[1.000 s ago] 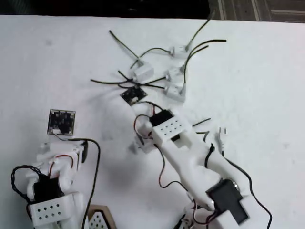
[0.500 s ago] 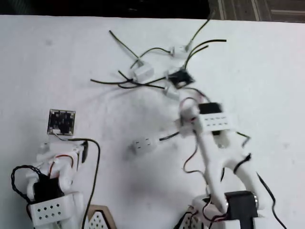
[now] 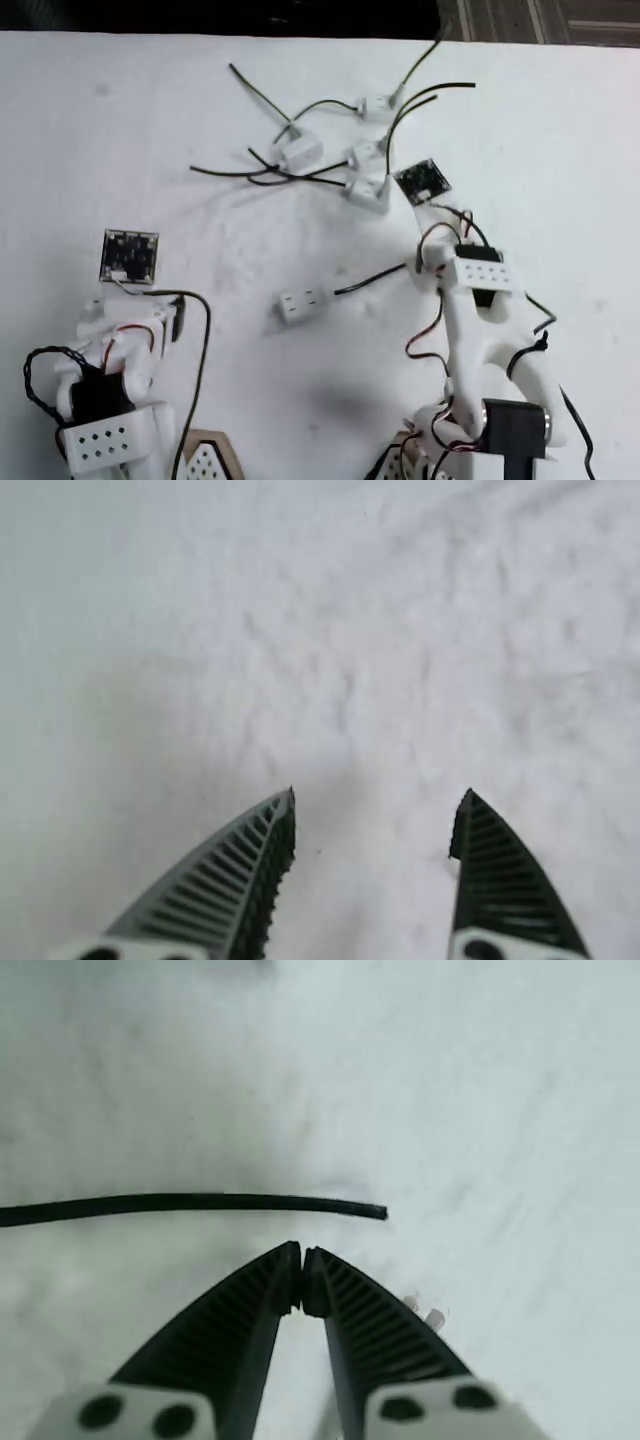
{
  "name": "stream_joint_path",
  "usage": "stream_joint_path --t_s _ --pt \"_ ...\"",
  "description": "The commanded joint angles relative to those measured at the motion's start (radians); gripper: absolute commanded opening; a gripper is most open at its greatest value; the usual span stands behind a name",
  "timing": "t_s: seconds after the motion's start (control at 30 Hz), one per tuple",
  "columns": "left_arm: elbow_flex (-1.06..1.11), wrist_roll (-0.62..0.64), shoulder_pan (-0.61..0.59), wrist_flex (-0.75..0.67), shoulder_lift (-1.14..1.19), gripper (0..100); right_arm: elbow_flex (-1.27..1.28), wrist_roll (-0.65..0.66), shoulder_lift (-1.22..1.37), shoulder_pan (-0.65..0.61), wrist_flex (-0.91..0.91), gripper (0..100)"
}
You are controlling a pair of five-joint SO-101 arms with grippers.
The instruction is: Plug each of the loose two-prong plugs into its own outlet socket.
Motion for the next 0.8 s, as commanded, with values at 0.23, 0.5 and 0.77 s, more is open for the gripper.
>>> stream_joint_path --t_s 0.23,0.5,0.77 --pt "-0.006 -0.009 -0.004 -0.002 -0.01 26 -0.184 0.009 0.317 0.036 -0.15 1.8" --pt "-0.006 -0.009 -0.004 -0.003 -0.01 26 -0.284 0.005 0.394 0.045 -0.153 1.8" --pt "-0.006 -0.009 -0.004 -0.003 -0.01 26 -0.256 0.003 0.278 0.027 -0.147 1.8"
